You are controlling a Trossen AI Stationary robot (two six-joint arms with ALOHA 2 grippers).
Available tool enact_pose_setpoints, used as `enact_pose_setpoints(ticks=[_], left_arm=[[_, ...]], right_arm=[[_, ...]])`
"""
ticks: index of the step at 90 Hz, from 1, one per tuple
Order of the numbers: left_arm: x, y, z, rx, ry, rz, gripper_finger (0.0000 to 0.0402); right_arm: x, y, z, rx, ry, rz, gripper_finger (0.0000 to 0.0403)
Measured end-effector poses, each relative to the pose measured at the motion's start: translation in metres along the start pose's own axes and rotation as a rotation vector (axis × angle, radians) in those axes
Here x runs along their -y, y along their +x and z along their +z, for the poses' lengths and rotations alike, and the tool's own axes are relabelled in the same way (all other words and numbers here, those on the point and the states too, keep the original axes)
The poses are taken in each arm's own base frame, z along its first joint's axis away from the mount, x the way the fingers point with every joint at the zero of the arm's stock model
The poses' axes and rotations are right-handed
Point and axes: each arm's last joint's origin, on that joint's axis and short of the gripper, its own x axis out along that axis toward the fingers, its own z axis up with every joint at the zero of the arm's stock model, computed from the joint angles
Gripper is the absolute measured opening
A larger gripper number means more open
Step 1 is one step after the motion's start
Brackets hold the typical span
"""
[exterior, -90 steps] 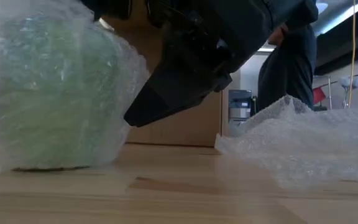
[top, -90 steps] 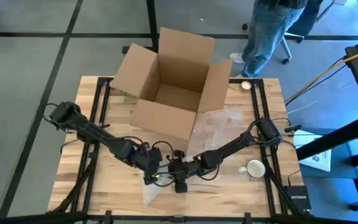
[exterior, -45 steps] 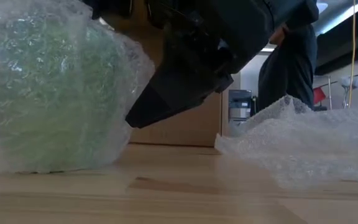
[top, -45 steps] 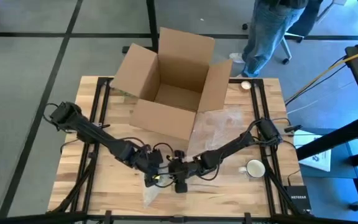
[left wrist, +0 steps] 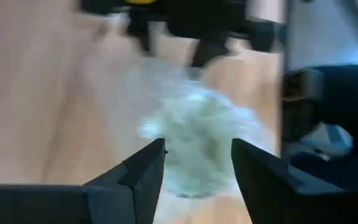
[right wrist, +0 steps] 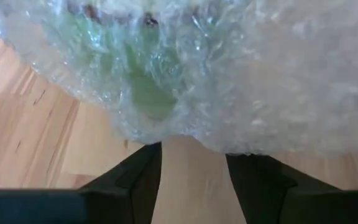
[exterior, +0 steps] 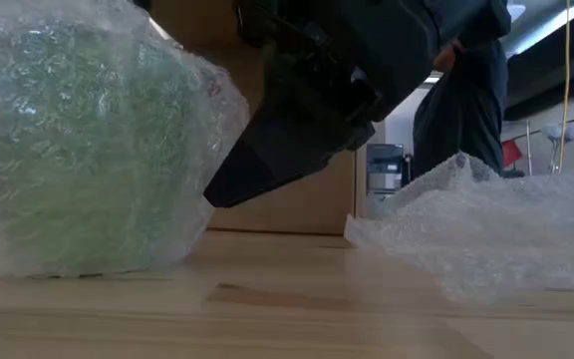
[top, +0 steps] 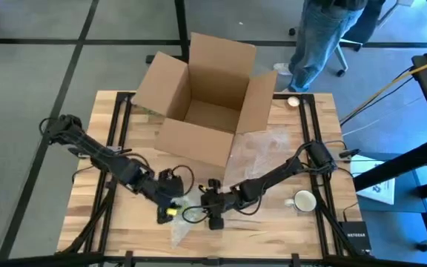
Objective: Wrap mug
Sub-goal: Wrap the green mug with bubble wrap
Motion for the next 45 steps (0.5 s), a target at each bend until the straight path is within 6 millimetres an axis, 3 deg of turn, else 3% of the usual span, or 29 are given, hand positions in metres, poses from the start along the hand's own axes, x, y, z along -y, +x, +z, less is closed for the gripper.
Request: enact_pose_setpoints(ticks=[13, 28, 45], left_arm=[[0.016, 0.02, -0.008, -0.015, 0.058, -0.021, 0.017], [0.013, 0.045, -0.01, -0.073, 0.031, 0.011, 0.0165], [0.007, 0.05, -0.006, -0.082, 0.007, 0.012, 0.0087]], right_arm=[[0.0, 0.0, 0.0, 0.0, 0.0, 0.0, 0.0166], [0.0, 0.0, 0.0, -0.003, -0.002, 0.0, 0.0166], [0.0, 0.0, 0.0, -0.005, -0.002, 0.0, 0.0166]])
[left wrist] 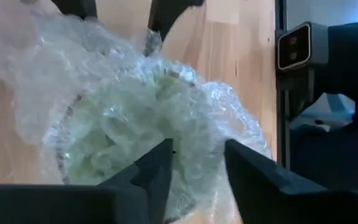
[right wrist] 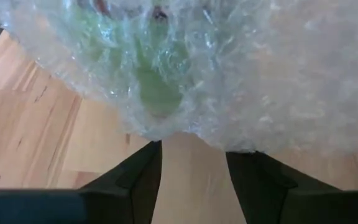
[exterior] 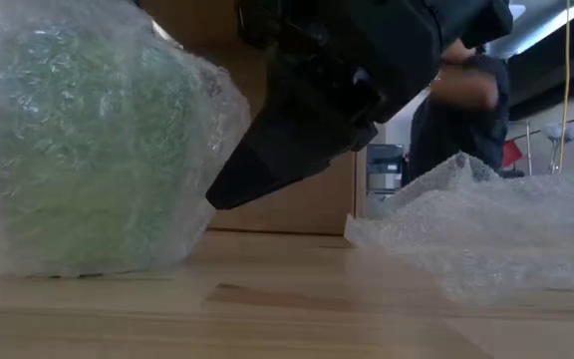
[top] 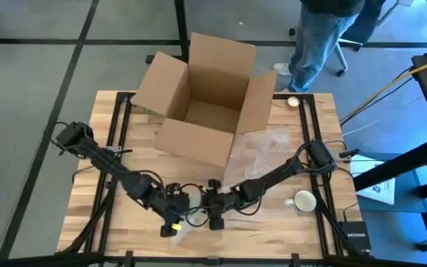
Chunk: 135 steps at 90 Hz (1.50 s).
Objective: Wrap mug
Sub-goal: Wrap the green mug with bubble wrap
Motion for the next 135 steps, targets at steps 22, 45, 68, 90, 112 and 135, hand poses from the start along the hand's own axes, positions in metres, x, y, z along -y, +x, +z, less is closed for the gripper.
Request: enact_pose_setpoints(ticks=[22, 45, 68, 90, 112, 135], left_arm=[[-0.007, 0.026, -0.002, -0.056, 0.013, 0.047, 0.0006], [-0.015, 0.057, -0.004, -0.105, -0.011, 0.091, 0.0001], [-0.015, 0.059, -0.002, -0.09, -0.018, 0.09, 0.0001], [-0.015, 0.06, -0.002, -0.081, -0.004, 0.091, 0.0001], [-0.014, 0.06, 0.0, -0.069, -0.002, 0.084, 0.0001], [-0.007, 0.054, 0.008, -0.053, 0.034, 0.071, 0.0001]], right_arm=[[0.0, 0.0, 0.0, 0.002, 0.002, 0.0, 0.0166], [0.0, 0.0, 0.0, 0.001, 0.001, 0.001, 0.0166], [0.001, -0.036, 0.015, -0.06, -0.031, 0.062, 0.0166], [-0.016, -0.056, 0.04, 0.182, -0.056, 0.093, 0.0166], [-0.017, -0.028, 0.038, 0.31, -0.047, 0.064, 0.0154], [-0.018, -0.017, 0.03, 0.282, -0.081, 0.055, 0.0025]])
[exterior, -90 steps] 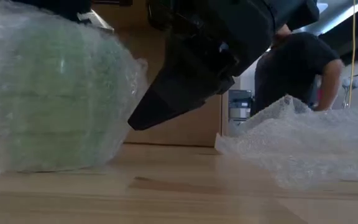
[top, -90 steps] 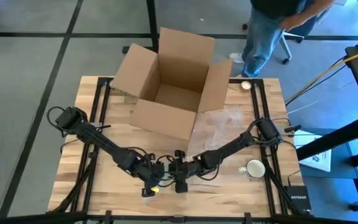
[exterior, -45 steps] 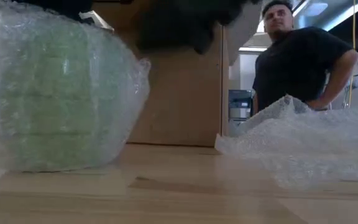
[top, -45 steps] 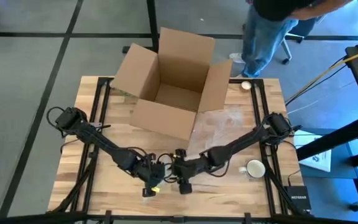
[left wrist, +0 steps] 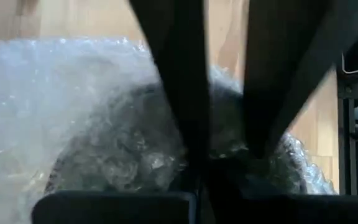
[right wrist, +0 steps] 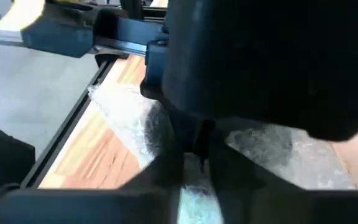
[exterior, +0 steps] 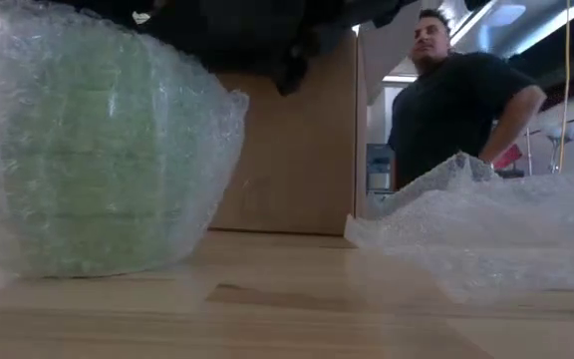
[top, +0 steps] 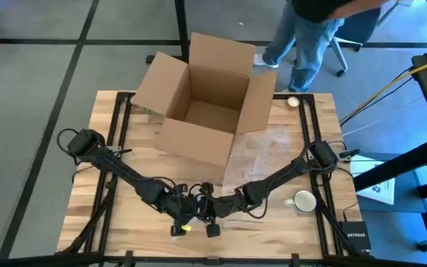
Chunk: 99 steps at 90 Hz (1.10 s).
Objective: Wrap mug
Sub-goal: Wrap the green mug with bubble wrap
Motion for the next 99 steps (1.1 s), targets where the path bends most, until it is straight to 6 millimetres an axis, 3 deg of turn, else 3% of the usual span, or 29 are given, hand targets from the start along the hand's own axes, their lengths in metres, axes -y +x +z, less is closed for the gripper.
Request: enact_pose_setpoints(ticks=[6, 41, 99], left_arm=[[0.003, -0.002, 0.002, 0.004, 0.013, -0.007, 0.0001], [0.014, -0.028, 0.004, -0.037, 0.084, 0.14, 0.0001], [0.013, -0.029, 0.007, -0.076, 0.05, 0.073, 0.0002]], right_arm=[[0.0, -0.001, 0.0, -0.006, -0.007, -0.003, 0.0008], [0.002, 0.0, -0.001, -0.013, -0.007, -0.014, 0.0004], [0.002, 0.0, -0.002, -0.02, -0.009, -0.006, 0.0001]])
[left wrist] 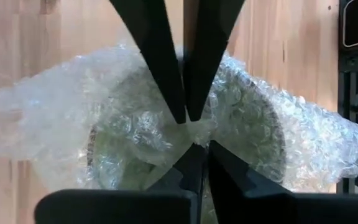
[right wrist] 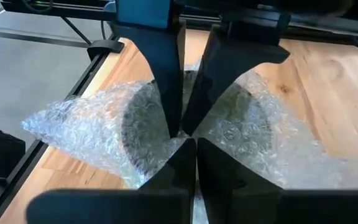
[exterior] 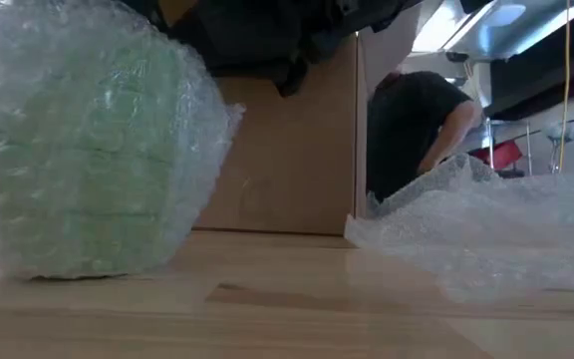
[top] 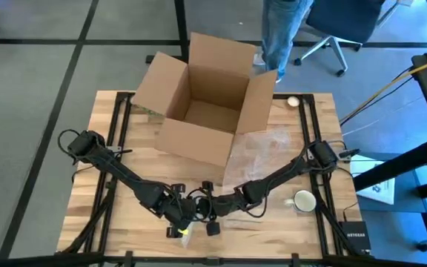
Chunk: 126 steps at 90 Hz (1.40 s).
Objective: Wrap mug
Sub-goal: Wrap the green mug with bubble wrap
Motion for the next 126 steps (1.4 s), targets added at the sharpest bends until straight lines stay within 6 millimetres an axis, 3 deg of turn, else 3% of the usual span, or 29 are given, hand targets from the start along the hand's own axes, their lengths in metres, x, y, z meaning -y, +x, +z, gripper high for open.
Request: enact_pose_setpoints(ticks=[26, 49, 59, 81, 99, 109, 126], left_arm=[[-0.003, 0.0, 0.002, -0.017, -0.022, -0.032, 0.0008], [-0.005, 0.0, 0.004, -0.023, -0.016, -0.042, 0.0095], [-0.011, -0.013, 0.008, -0.066, -0.041, -0.034, 0.0117], [-0.015, -0.052, 0.015, 0.088, -0.045, 0.079, 0.0101], [-0.017, -0.04, 0.019, 0.162, -0.048, 0.089, 0.0082], [-0.016, -0.032, 0.012, 0.12, -0.052, 0.08, 0.0077], [-0.002, -0.058, -0.003, 0.218, -0.071, 0.153, 0.0076]], right_arm=[[0.0, 0.0, -0.001, -0.003, -0.015, 0.001, 0.0001], [0.0, 0.0, -0.001, -0.006, -0.02, 0.002, 0.0001], [0.0, 0.0, -0.002, -0.009, -0.021, 0.002, 0.0001], [0.0, 0.002, -0.008, -0.056, -0.033, 0.0, 0.0], [0.0, 0.001, 0.003, -0.068, -0.039, -0.019, 0.0], [0.0, 0.001, 0.004, -0.073, -0.043, -0.022, 0.0], [0.0, 0.001, 0.003, -0.092, -0.047, -0.029, 0.0]])
